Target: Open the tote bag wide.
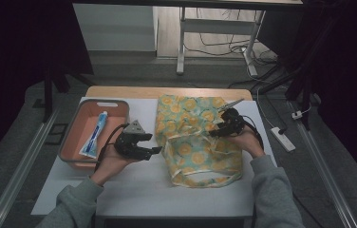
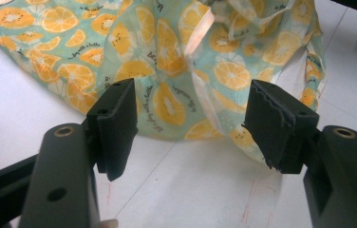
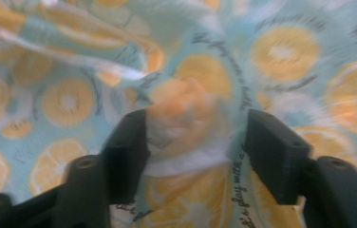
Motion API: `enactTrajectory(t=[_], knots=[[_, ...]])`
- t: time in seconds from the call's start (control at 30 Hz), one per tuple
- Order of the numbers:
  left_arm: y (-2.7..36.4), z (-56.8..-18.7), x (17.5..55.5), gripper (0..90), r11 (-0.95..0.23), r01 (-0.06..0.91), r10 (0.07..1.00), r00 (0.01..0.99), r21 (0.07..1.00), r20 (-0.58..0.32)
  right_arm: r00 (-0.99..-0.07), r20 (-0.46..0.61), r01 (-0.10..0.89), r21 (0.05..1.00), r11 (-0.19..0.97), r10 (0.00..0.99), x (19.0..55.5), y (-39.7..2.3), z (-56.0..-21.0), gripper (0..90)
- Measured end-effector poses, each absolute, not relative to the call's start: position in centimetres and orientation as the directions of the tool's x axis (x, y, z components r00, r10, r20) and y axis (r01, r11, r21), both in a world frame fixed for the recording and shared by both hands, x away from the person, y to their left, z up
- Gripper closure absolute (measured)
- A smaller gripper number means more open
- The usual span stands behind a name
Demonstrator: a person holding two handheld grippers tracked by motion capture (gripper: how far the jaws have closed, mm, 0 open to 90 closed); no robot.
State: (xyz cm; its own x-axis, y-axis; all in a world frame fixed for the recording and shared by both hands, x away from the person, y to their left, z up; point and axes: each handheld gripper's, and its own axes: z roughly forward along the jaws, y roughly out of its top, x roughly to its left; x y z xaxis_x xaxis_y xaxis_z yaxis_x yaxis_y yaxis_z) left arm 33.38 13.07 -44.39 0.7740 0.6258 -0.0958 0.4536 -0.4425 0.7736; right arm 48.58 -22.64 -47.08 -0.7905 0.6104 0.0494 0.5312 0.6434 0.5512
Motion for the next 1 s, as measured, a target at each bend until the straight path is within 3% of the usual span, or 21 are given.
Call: enactTrajectory(t=[0.1, 0.2, 0.37, 0.53, 0.67, 0.77, 0.8, 0.87, 0.93, 0.97, 1.0], knots=[[13.2, -44.3, 33.3, 35.4, -0.443, 0.45, 0.625, 0.775, 0.775, -0.093, -0.789, 0.121, 0.568, 0.517, 0.64, 0.603, 49.0, -22.4, -47.7, 79.5], [13.4, -44.2, 33.3, 35.6, -0.437, 0.449, 0.626, 0.774, 0.779, -0.095, -0.792, 0.126, 0.572, 0.495, 0.654, 0.597, 48.8, -22.1, -48.0, 85.6], [13.6, -44.1, 33.3, 35.7, -0.431, 0.447, 0.63, 0.771, 0.784, -0.093, -0.809, 0.171, 0.542, 0.59, 0.599, 0.563, 47.3, -22.0, -46.6, 87.5], [14.0, -43.6, 33.3, 35.8, -0.422, 0.443, 0.635, 0.767, 0.791, -0.091, -0.839, 0.142, 0.464, 0.691, 0.554, 0.526, 45.3, -21.0, -43.2, 88.0], [14.5, -43.3, 33.3, 35.9, -0.409, 0.44, 0.642, 0.761, 0.799, -0.091, -0.872, 0.077, 0.353, 0.784, 0.51, 0.484, 42.6, -19.7, -39.4, 88.3], [14.7, -43.4, 33.4, 35.8, -0.41, 0.446, 0.645, 0.758, 0.796, -0.093, -0.875, 0.008, 0.311, 0.775, 0.549, 0.484, 42.0, -19.1, -38.8, 88.1], [14.6, -43.4, 33.4, 35.8, -0.411, 0.447, 0.645, 0.758, 0.795, -0.092, -0.849, -0.087, 0.306, 0.722, 0.62, 0.521, 42.3, -18.9, -39.3, 87.4], [14.5, -43.5, 33.3, 35.8, -0.416, 0.444, 0.642, 0.761, 0.793, -0.09, -0.844, -0.08, 0.332, 0.7, 0.633, 0.531, 42.9, -19.2, -40.0, 86.9], [14.3, -43.5, 33.3, 35.8, -0.422, 0.44, 0.638, 0.765, 0.792, -0.085, -0.833, -0.004, 0.407, 0.672, 0.618, 0.553, 45.1, -20.5, -42.6, 74.8], [14.2, -43.5, 33.3, 35.8, -0.426, 0.438, 0.636, 0.767, 0.792, -0.083, -0.833, -0.004, 0.407, 0.672, 0.618, 0.553, 45.1, -20.5, -42.6, 74.8], [14.2, -43.5, 33.3, 35.8, -0.427, 0.438, 0.635, 0.768, 0.791, -0.083, -0.813, -0.032, 0.421, 0.659, 0.624, 0.582, 46.1, -21.0, -44.0, 53.8]])
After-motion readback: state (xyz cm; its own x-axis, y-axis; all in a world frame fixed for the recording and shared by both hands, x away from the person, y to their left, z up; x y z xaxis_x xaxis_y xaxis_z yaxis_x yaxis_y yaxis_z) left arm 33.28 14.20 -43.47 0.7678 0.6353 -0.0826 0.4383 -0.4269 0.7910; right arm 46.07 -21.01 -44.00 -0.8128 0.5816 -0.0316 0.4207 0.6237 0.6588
